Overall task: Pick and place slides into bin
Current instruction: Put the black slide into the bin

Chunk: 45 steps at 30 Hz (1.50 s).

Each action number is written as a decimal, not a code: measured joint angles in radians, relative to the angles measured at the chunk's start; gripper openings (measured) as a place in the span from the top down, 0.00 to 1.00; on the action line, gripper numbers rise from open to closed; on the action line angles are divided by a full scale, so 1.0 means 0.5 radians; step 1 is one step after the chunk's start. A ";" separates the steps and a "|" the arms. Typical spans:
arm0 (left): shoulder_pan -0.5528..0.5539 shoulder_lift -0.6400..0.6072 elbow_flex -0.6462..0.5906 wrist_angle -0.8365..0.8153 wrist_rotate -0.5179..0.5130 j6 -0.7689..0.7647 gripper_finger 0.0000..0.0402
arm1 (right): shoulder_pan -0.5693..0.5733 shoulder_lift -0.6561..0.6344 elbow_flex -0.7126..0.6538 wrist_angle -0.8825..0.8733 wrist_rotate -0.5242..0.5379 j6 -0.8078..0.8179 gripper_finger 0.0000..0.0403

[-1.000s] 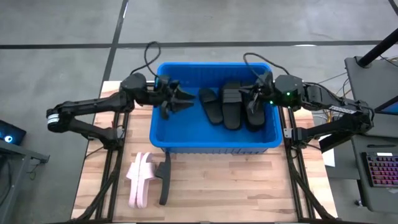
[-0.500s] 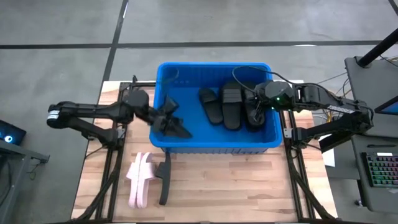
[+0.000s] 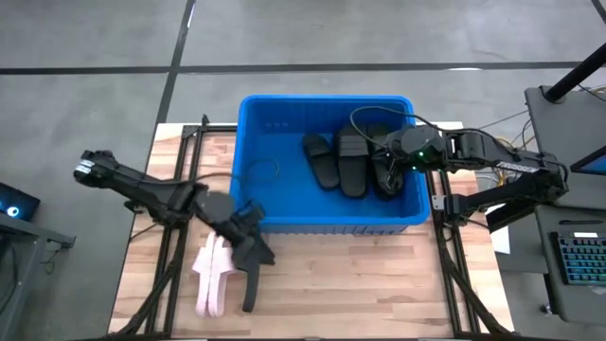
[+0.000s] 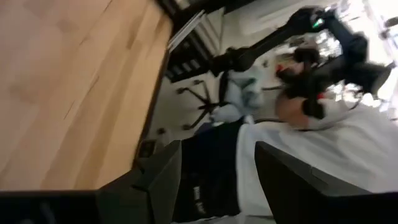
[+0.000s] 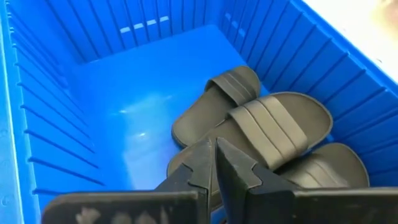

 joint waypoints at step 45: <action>-0.772 0.668 0.430 -1.790 -0.962 -0.060 0.53 | 0.000 0.000 -0.326 0.138 0.013 0.069 0.97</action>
